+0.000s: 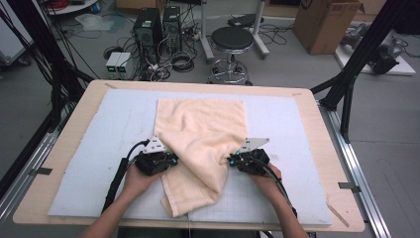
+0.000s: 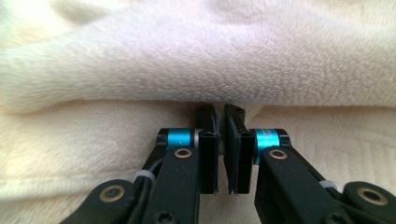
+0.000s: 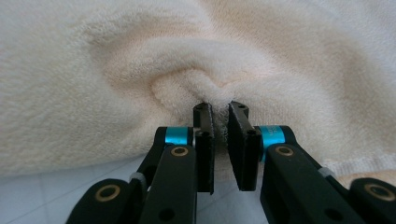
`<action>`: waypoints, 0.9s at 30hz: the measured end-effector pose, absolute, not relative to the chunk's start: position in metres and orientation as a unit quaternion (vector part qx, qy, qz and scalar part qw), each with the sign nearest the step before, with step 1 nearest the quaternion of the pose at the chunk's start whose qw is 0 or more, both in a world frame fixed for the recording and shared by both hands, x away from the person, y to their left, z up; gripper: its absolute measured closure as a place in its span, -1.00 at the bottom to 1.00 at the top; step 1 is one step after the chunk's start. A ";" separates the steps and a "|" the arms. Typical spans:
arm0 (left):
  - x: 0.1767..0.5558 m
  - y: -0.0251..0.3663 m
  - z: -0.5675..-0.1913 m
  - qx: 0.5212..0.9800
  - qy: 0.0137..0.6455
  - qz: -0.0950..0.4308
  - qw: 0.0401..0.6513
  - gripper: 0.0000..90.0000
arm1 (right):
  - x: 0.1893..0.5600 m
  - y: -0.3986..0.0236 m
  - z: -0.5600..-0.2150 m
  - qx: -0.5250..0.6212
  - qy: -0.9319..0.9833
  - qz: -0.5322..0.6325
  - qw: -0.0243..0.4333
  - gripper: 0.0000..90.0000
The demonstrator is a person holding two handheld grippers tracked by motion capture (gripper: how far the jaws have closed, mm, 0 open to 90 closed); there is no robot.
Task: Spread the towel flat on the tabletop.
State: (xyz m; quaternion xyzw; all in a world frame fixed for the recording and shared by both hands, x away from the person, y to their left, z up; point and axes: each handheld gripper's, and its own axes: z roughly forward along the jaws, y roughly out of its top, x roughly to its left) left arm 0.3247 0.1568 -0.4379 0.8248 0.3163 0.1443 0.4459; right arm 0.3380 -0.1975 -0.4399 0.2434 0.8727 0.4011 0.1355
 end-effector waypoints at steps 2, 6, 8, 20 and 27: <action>0.324 0.166 -0.432 0.813 0.321 0.145 0.463 0.89 | 0.337 -0.205 -0.435 0.249 0.865 0.414 0.137 0.86; 0.323 0.189 -0.419 0.795 0.334 0.153 0.483 0.89 | 0.335 -0.223 -0.422 0.264 0.848 0.436 0.146 0.88; 0.324 0.201 -0.413 0.784 0.344 0.156 0.493 0.89 | 0.334 -0.229 -0.416 0.269 0.841 0.445 0.149 0.88; 0.350 0.232 -0.398 0.742 0.399 0.180 0.507 0.89 | 0.355 -0.243 -0.404 0.310 0.828 0.432 0.178 0.86; 0.359 0.230 -0.408 0.751 0.409 0.165 0.491 0.57 | 0.361 -0.240 -0.412 0.320 0.827 0.434 0.156 0.51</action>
